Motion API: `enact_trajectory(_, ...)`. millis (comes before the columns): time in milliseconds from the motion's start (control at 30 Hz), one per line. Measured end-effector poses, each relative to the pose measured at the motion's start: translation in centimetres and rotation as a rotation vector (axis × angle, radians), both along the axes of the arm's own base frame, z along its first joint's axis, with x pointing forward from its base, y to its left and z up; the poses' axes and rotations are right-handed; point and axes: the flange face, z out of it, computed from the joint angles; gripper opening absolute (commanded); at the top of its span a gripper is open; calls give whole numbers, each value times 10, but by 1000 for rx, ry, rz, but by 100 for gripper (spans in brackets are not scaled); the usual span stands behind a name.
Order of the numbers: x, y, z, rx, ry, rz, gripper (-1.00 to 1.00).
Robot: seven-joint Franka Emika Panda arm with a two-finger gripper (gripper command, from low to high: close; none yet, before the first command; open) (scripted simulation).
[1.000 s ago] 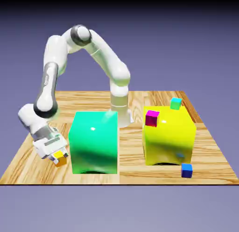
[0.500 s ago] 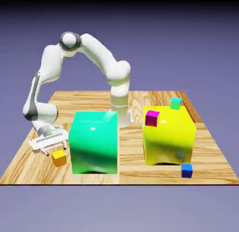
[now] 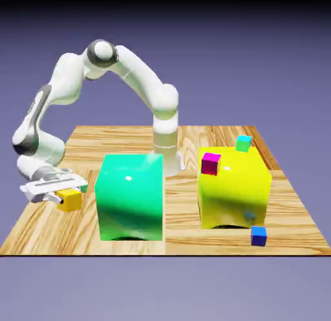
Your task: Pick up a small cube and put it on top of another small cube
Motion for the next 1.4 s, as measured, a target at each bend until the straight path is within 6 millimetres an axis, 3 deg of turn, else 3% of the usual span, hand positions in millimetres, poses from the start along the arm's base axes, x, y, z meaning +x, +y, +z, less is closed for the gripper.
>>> enact_trajectory(200, 69, 67, 59, -111, -185, 336, -100)
enact_trajectory(333, 91, 118, 63, -144, -202, 538, -100)
enact_trajectory(500, 104, 180, 55, -170, -169, 777, -100)
enact_trajectory(967, 102, 339, 52, -257, -22, 1427, -100)
enact_trajectory(1400, 70, 464, 84, -386, 205, 1963, -100)
